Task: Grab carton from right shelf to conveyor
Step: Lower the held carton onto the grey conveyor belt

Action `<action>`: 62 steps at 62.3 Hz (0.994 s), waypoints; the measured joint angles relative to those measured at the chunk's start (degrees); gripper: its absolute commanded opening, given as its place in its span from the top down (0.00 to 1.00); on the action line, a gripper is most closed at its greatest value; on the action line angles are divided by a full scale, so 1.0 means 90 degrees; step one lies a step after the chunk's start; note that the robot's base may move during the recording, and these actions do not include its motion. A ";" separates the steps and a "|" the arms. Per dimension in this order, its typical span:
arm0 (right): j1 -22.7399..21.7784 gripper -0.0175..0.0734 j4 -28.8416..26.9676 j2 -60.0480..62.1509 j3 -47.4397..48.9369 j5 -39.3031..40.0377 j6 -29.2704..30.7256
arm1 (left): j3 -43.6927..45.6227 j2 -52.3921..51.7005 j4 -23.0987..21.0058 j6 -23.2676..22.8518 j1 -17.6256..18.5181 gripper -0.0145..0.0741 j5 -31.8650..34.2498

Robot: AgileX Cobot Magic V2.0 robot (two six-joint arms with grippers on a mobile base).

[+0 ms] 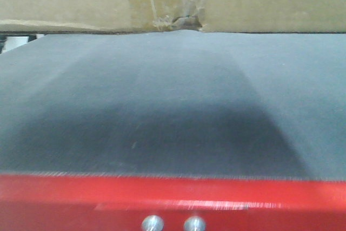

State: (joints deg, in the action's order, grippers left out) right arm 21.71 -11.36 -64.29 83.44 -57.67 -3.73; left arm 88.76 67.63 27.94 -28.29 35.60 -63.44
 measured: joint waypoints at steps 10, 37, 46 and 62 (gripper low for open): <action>0.0000 0.88 0.0000 0.0000 0.0000 0.0000 0.0000 | 0.0000 0.0000 0.0000 0.0000 0.0000 0.86 0.0000; 0.0000 0.88 0.0000 0.0000 0.0000 0.0000 0.0000 | 0.0000 0.0000 0.0000 0.0000 0.0000 0.86 0.0000; 0.0000 0.88 0.0000 0.0000 0.0000 0.0000 -0.0012 | 0.0000 0.0000 0.0000 0.0000 0.0000 0.86 0.0000; 0.0000 0.88 0.0000 0.0000 0.0000 0.0000 -0.0012 | 0.0000 0.0000 0.0000 0.0000 0.0000 0.86 0.0000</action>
State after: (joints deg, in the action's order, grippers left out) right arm 21.71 -11.36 -64.29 83.44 -57.67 -3.84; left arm 88.76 67.63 27.94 -28.29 35.60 -63.44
